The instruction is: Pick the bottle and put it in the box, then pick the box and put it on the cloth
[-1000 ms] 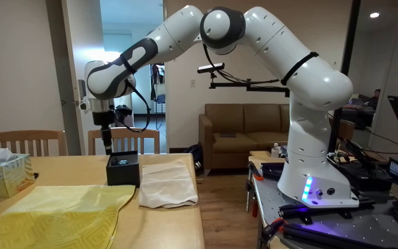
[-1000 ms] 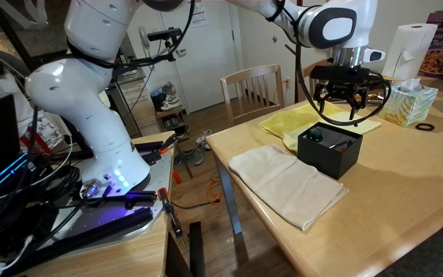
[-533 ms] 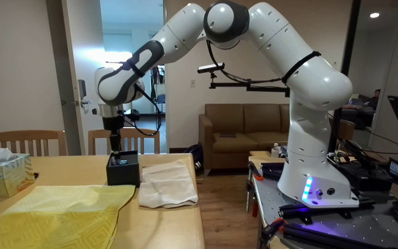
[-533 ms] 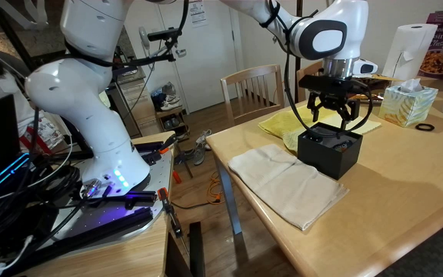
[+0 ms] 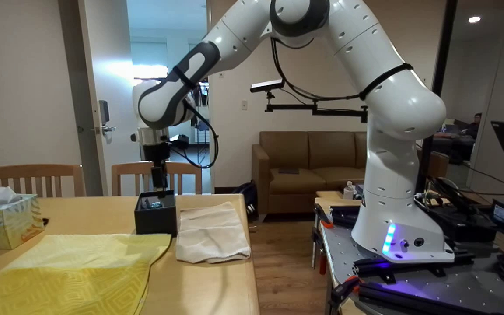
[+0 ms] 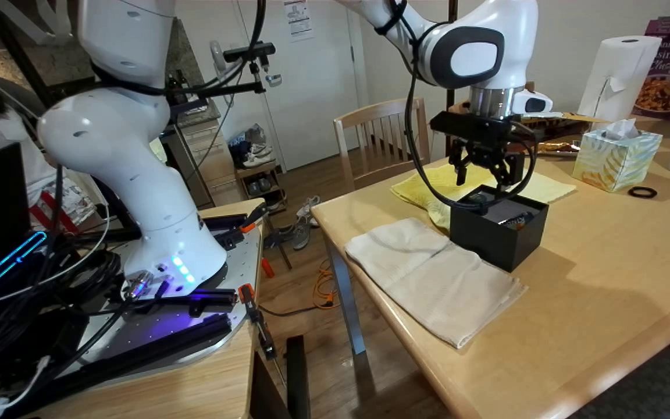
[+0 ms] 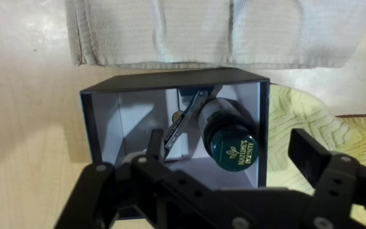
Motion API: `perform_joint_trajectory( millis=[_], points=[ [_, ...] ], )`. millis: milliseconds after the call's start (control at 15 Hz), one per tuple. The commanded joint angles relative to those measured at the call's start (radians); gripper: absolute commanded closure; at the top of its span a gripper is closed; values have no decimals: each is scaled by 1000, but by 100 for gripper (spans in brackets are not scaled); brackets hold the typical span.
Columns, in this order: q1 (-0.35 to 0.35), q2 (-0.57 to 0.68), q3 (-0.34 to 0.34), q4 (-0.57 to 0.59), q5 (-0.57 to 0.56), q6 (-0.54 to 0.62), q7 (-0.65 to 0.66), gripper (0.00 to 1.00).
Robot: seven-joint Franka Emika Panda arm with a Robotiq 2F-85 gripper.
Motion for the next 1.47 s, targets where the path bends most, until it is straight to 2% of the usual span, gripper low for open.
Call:
perform_joint_trajectory(
  millis=[0, 467, 867, 1133, 1400],
  points=[
    [-18, -87, 13, -111, -1, 7, 1, 0],
    [-37, 19, 78, -64, 19, 94, -138, 0],
    [-71, 56, 126, -70, 60, 129, -162, 0],
    [-85, 15, 121, -126, 93, 135, -116, 0],
    [-72, -23, 93, -160, 83, 83, -58, 0]
  ],
)
